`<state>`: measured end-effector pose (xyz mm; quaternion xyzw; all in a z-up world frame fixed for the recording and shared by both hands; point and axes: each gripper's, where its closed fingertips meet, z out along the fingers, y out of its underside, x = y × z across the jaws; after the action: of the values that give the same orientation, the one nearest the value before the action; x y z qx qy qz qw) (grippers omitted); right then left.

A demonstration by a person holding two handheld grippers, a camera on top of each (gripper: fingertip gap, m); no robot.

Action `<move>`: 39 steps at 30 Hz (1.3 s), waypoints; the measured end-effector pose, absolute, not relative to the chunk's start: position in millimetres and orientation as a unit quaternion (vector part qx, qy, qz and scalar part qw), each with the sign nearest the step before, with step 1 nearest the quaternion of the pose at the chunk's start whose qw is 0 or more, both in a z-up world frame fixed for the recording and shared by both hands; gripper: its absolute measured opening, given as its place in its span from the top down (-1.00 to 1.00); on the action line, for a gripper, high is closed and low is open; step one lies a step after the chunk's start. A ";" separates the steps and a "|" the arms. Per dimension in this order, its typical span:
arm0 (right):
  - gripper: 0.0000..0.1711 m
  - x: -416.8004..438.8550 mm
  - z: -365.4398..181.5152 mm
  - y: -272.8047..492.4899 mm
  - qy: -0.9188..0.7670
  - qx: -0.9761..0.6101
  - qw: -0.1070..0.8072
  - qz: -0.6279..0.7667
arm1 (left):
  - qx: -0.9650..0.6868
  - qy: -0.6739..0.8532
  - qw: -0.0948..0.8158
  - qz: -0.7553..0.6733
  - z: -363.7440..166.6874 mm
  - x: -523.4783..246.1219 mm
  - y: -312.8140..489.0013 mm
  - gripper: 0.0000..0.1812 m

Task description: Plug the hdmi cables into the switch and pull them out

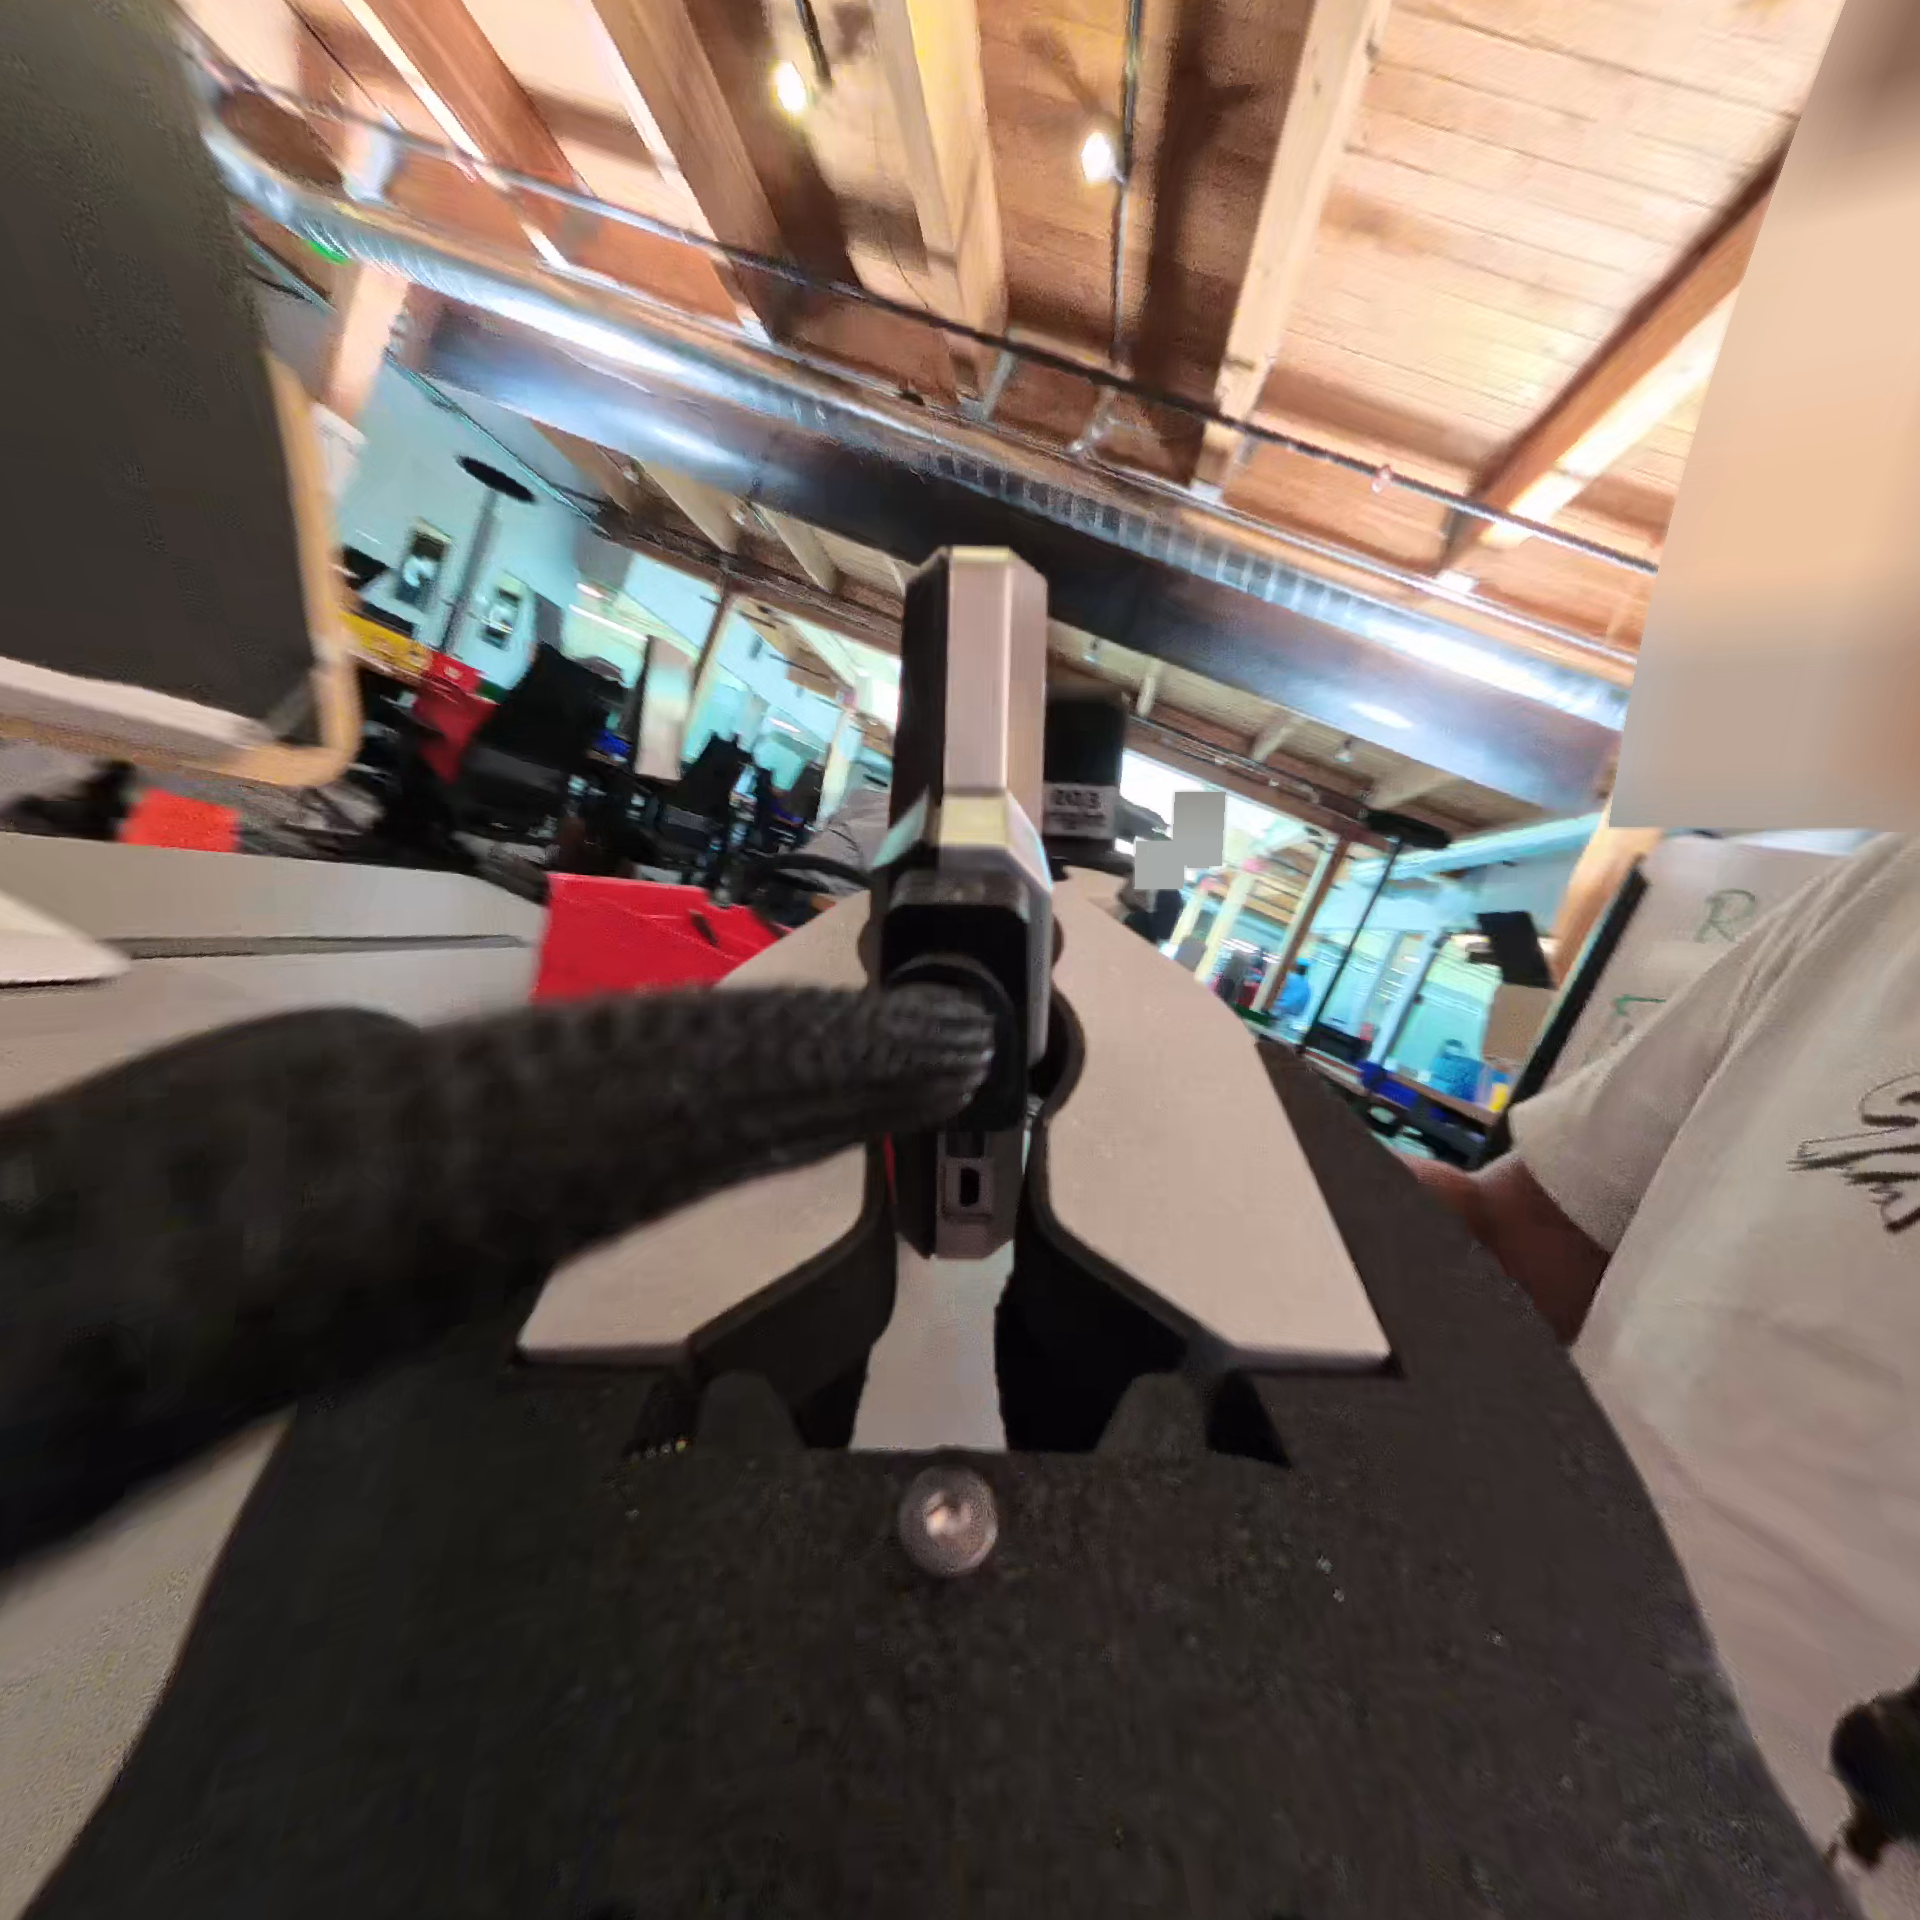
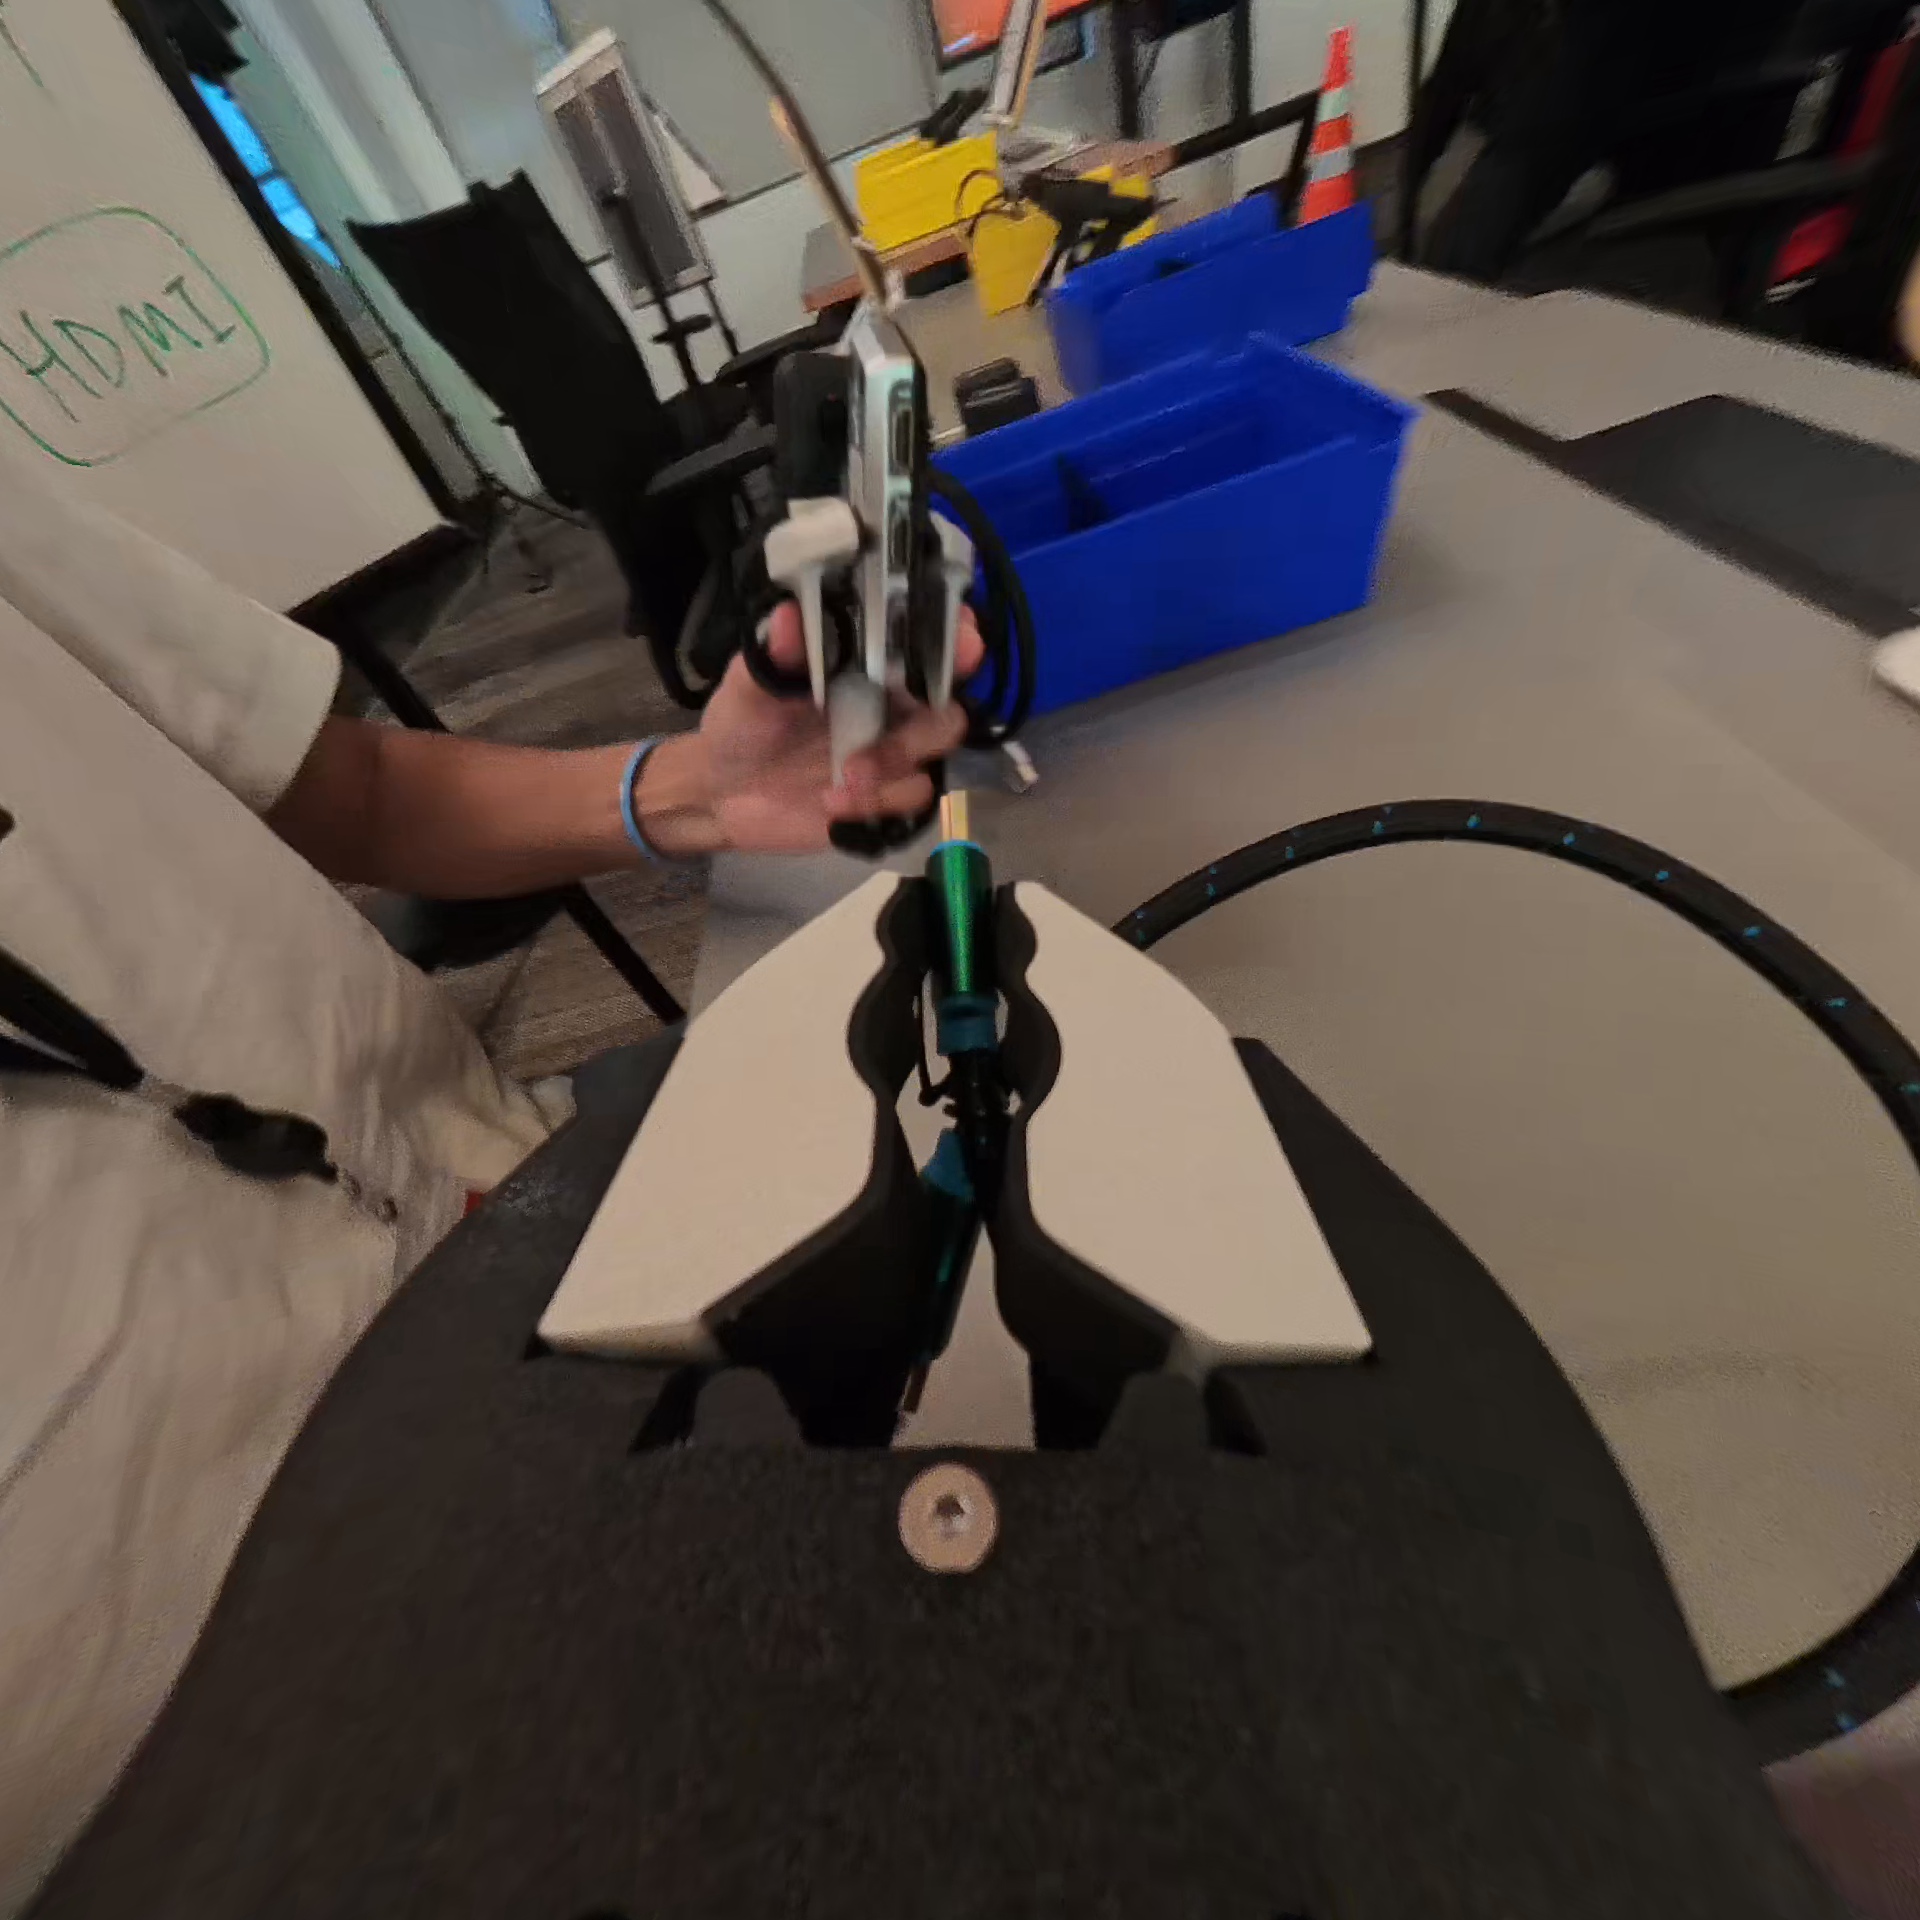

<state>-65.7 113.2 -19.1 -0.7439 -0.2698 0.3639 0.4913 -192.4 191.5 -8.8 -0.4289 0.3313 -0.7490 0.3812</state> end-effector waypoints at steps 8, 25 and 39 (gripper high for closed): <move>0.85 -23.1 8.1 93.7 -0.333 -0.779 0.482 0.224 | -0.416 0.469 0.339 -0.701 -20.9 -164.4 133.1 0.70; 0.59 140.1 -172.6 95.4 0.012 -0.955 0.230 0.187 | -0.397 0.511 0.236 -0.725 -33.7 -128.0 65.2 0.75; 0.48 -112.4 -19.9 75.1 -0.315 -0.799 0.373 0.350 | -0.467 0.568 0.172 -0.656 -77.9 -118.5 75.2 0.71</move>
<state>-112.4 75.1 -19.9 -0.7992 -0.3154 0.3502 0.3731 -118.5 75.2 -77.9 -0.4671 0.5676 -0.6558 0.1719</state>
